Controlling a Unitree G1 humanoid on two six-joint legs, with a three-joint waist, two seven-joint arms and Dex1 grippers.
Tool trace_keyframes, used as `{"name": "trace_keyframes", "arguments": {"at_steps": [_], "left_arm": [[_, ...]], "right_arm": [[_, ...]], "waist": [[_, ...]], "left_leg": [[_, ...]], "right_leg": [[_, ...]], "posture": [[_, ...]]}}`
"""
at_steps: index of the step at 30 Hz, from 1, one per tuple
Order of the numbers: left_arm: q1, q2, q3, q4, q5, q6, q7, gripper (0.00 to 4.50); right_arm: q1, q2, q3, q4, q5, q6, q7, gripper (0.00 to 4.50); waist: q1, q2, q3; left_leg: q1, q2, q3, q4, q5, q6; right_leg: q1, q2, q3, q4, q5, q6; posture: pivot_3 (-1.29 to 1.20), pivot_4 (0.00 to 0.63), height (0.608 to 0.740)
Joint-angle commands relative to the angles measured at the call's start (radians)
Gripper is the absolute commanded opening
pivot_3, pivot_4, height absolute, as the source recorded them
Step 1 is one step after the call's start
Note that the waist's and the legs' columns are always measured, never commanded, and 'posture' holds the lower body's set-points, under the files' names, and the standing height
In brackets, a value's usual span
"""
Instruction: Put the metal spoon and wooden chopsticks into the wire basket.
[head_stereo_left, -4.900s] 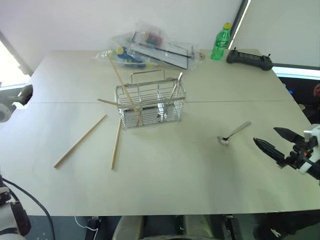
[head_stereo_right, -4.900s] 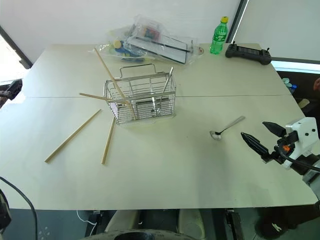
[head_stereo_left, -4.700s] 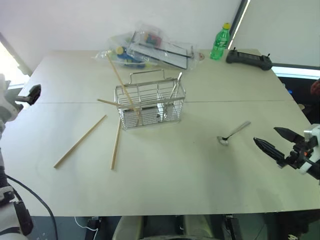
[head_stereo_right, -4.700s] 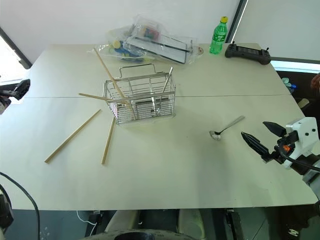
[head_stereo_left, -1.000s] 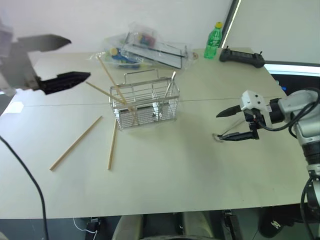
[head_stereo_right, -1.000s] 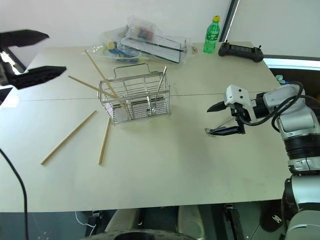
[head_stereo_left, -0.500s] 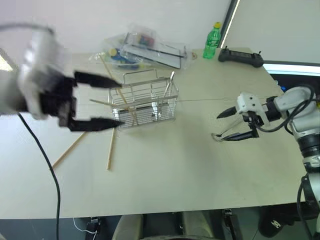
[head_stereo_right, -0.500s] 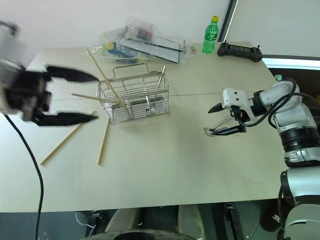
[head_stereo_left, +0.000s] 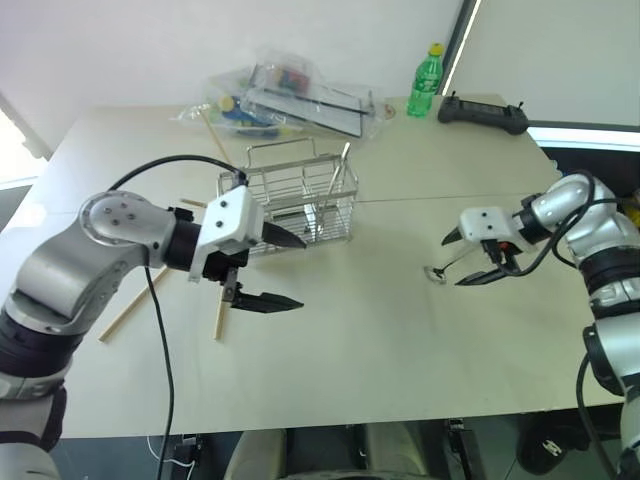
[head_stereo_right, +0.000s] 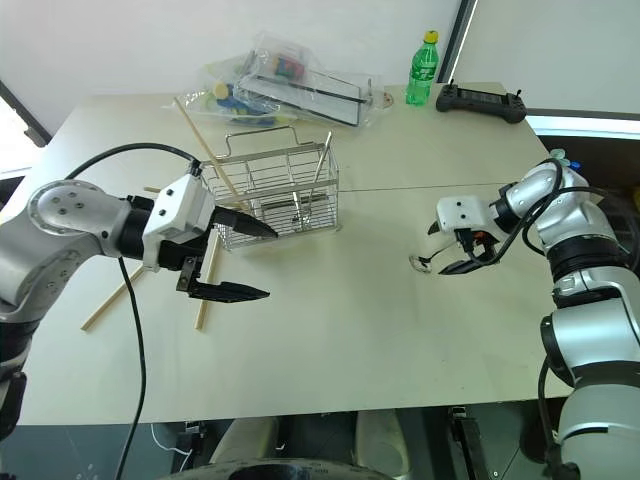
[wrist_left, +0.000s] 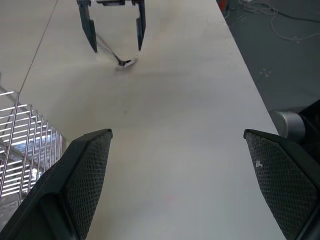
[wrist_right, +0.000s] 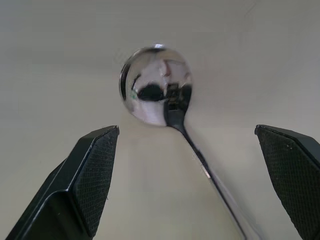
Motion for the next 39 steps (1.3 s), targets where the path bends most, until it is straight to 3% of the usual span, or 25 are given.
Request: {"name": "trace_keyframes", "arguments": {"at_steps": [1,11,14,21,38,39], "left_arm": [[-0.018,-0.013,0.013,-0.014,0.002,0.015,0.010,4.45],[0.000,0.015,0.067,-0.052,-0.048,0.059,-0.024,4.45],[-0.001,0.018,0.070,-0.054,-0.052,0.061,-0.025,4.50],[-0.032,-0.001,0.066,-0.037,-0.042,0.058,-0.007,4.50],[-0.078,-0.020,0.072,0.033,-0.013,0.027,-0.005,4.50],[-0.081,-0.023,0.072,0.038,-0.011,0.024,-0.006,4.50]], "right_arm": [[-0.061,0.011,-0.001,0.073,-0.052,-0.069,-0.048,4.50],[-0.119,0.083,-0.004,0.212,-0.129,-0.112,-0.152,4.50],[-0.116,0.088,-0.005,0.216,-0.128,-0.110,-0.124,3.77],[-0.101,0.082,-0.020,0.205,-0.108,-0.107,-0.057,0.13],[-0.044,0.054,-0.063,0.110,-0.074,-0.102,-0.028,0.05],[-0.050,0.055,-0.062,0.115,-0.078,-0.098,-0.036,0.28]], "waist": [[-0.002,0.000,0.000],[-0.016,0.000,0.000],[-0.020,0.000,0.000],[-0.024,0.000,0.000],[-0.025,-0.001,0.000],[-0.025,-0.001,0.000]], "left_leg": [[0.000,0.000,0.000,0.000,0.000,0.000],[0.001,0.000,0.000,0.000,0.000,0.000],[0.002,0.000,-0.001,0.000,0.000,0.000],[0.002,0.000,-0.001,0.000,0.000,0.000],[0.003,0.000,0.000,0.001,0.000,-0.001],[0.003,0.000,0.000,0.001,0.000,-0.001]], "right_leg": [[0.000,0.000,0.000,0.000,0.000,0.000],[0.001,0.001,0.001,0.000,0.000,0.000],[0.002,0.001,0.001,0.000,0.000,0.000],[0.002,0.001,0.002,0.001,0.000,0.000],[0.003,0.002,0.003,0.001,0.000,0.000],[0.002,0.002,0.003,0.001,0.000,0.000]], "posture": [[0.00,0.150,0.738],[0.00,0.150,0.738],[0.00,0.150,0.738],[0.00,0.150,0.738],[0.00,0.150,0.738],[0.00,0.150,0.738]]}}
